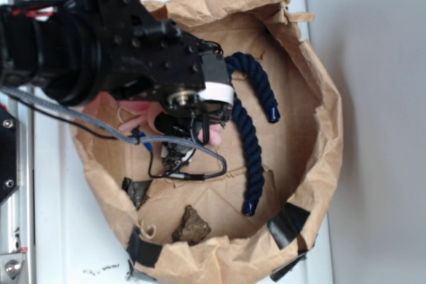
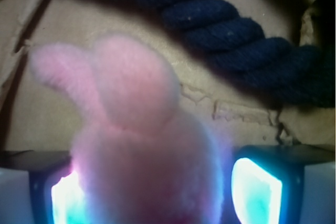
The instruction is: Grab the pink bunny.
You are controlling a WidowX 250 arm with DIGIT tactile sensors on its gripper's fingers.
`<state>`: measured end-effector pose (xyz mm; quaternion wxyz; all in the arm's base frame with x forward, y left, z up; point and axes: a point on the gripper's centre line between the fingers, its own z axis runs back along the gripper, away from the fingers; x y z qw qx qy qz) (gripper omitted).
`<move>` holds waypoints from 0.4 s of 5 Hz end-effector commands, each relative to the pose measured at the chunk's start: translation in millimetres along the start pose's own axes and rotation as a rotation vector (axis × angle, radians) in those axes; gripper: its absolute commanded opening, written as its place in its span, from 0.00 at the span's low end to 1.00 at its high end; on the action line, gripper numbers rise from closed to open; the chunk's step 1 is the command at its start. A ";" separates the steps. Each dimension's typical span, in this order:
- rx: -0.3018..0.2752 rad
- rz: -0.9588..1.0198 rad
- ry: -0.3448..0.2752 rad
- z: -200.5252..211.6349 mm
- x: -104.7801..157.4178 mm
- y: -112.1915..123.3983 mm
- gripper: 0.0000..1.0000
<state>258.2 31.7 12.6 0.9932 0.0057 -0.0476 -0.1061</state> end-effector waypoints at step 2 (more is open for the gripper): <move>-0.095 0.043 -0.105 79.6 4.3 6.7 0.00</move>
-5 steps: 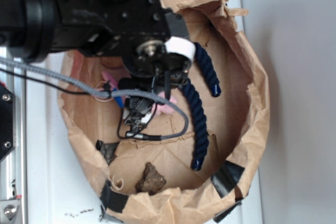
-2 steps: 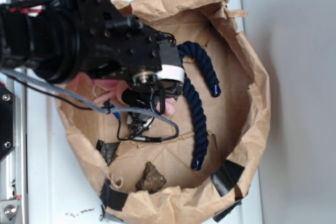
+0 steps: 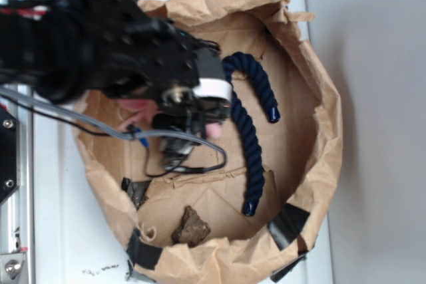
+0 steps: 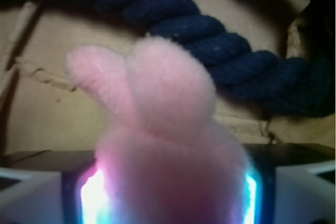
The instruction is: Grab the pink bunny.
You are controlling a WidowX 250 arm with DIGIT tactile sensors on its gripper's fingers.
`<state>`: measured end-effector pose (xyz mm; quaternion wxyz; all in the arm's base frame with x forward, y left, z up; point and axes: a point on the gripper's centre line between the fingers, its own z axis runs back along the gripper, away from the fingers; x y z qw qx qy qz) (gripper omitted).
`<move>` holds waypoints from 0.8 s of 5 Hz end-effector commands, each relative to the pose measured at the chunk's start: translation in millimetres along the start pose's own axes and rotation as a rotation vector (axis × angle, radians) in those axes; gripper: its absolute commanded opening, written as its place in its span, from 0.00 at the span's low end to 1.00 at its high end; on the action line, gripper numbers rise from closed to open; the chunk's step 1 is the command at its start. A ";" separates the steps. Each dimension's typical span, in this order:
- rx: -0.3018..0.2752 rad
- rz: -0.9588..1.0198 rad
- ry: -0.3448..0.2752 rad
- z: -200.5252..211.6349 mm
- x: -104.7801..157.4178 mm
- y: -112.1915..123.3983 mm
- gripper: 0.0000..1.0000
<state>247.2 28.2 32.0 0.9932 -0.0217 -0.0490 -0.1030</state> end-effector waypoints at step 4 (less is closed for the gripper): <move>0.012 0.035 -0.191 110.6 9.3 5.4 0.00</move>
